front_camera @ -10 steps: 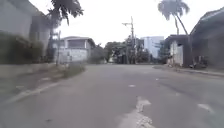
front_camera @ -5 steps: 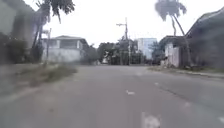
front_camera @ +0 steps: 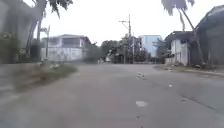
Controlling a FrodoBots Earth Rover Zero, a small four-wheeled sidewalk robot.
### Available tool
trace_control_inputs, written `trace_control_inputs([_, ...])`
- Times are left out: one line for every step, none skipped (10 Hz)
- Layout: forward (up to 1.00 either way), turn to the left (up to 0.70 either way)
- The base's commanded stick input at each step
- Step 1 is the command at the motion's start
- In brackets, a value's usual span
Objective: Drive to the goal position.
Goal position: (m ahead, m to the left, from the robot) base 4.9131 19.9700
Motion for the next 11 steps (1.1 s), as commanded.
trace_control_inputs([1.0, -0.03])
trace_control_inputs([1.0, -0.03])
trace_control_inputs([1.0, -0.02])
trace_control_inputs([1.0, 0.0])
trace_control_inputs([1.0, -0.02])
trace_control_inputs([1.0, 0.0])
trace_control_inputs([1.0, 0.0])
trace_control_inputs([1.0, -0.01])
trace_control_inputs([1.0, -0.02])
trace_control_inputs([1.0, -0.02])
trace_control_inputs([1.0, -0.02])
